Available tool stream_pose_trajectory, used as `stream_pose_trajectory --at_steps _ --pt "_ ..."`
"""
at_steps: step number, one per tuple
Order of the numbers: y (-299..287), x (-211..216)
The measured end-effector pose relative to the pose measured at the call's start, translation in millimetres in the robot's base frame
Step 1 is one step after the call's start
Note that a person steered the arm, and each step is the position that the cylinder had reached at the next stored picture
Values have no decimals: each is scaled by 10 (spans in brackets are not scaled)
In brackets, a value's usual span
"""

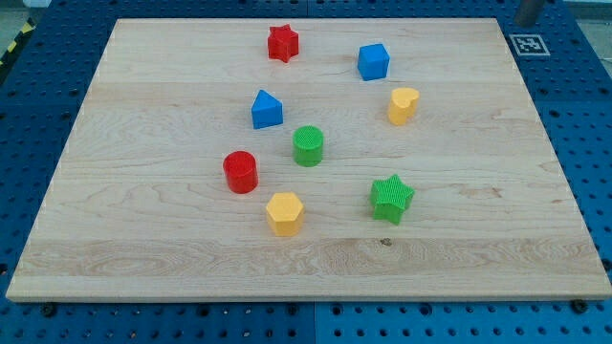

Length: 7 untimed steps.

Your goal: Move the blue cube diagonally bottom left to the red star

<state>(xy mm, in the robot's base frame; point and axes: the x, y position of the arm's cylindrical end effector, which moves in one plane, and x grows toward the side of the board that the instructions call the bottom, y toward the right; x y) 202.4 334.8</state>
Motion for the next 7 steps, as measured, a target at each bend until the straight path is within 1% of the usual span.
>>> stream_pose_trajectory --at_steps 2,3,4,5,7 --pt "0 19" --pt "-311 351" --pt "-899 723" --pt "-953 740" --pt "-2209 871"
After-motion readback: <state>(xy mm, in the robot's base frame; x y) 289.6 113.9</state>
